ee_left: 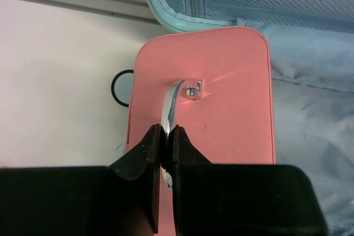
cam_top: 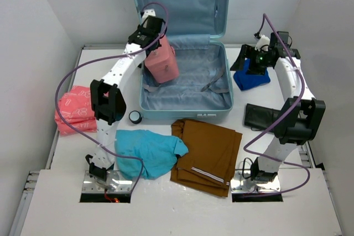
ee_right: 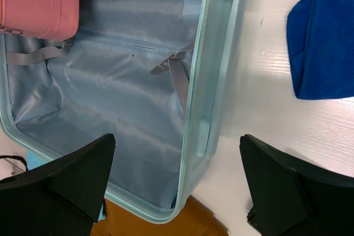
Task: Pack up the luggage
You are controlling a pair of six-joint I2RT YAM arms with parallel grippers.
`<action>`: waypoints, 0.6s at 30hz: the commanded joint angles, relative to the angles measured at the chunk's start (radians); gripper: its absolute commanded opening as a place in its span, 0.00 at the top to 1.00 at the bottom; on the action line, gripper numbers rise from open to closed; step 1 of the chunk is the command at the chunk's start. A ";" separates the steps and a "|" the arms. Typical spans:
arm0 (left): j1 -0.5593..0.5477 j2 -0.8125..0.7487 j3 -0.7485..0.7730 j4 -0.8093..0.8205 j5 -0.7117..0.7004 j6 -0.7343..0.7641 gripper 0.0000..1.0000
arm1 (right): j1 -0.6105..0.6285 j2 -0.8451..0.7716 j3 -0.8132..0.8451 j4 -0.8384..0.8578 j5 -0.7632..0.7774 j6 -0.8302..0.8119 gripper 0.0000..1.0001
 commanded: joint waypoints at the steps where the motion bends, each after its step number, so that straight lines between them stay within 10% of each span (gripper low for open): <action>1: 0.015 -0.058 0.000 0.174 -0.065 0.018 1.00 | 0.008 -0.003 0.033 0.006 -0.007 -0.007 0.06; 10: -0.093 -0.067 -0.083 0.235 -0.164 0.211 1.00 | 0.008 0.001 0.045 0.002 -0.007 -0.006 0.06; 18: -0.113 -0.076 -0.171 0.257 -0.066 0.222 0.49 | 0.008 0.000 0.046 -0.012 0.000 -0.027 0.05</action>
